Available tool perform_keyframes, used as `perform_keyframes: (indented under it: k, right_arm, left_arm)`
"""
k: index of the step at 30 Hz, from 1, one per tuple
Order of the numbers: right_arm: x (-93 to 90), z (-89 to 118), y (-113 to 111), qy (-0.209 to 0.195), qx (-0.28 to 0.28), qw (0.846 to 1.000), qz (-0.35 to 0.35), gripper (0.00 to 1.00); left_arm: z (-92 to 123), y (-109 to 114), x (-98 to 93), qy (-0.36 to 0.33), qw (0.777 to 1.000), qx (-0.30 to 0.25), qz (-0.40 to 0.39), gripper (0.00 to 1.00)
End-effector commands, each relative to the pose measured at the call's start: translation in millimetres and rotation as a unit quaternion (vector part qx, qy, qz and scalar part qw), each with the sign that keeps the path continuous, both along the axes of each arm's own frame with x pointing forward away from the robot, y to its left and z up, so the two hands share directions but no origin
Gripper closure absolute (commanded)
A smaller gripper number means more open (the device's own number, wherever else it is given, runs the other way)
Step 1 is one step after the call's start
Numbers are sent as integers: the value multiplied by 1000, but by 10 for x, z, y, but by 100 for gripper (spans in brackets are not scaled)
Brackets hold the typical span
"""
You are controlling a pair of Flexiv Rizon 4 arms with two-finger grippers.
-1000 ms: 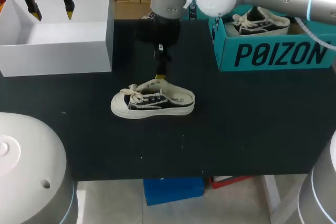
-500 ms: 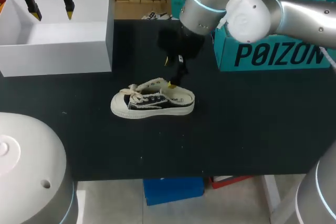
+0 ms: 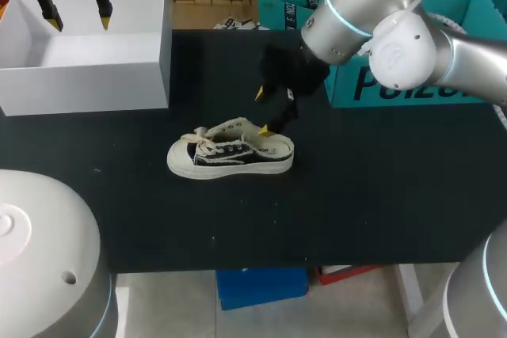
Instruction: Take the shoe out of the shoebox, open the shoe tongue, remove and reinsert the insole, then place the shoe into the shoebox
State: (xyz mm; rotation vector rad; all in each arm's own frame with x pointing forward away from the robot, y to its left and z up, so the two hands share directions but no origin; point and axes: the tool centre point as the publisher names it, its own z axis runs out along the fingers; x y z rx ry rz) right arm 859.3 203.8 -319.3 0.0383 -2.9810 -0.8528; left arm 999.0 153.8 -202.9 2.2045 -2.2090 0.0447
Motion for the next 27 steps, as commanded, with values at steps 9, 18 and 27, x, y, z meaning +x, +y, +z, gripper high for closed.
perform_keyframes:
  k: [9, 18, 27]
  right_arm:
    - [27, -54, -61, -20, 58, 998, -15, 0]
    - [27, -151, -152, -53, 139, 989, -20, 0]
    - [52, -314, -211, -35, 152, 988, 2, 0]
  left_arm:
    - [3, -3, -8, 0, 1000, 1, 1, 0]
    - [3, -3, -8, 0, 1000, 1, 1, 0]
    - [3, -3, -8, 0, 1000, 1, 1, 0]
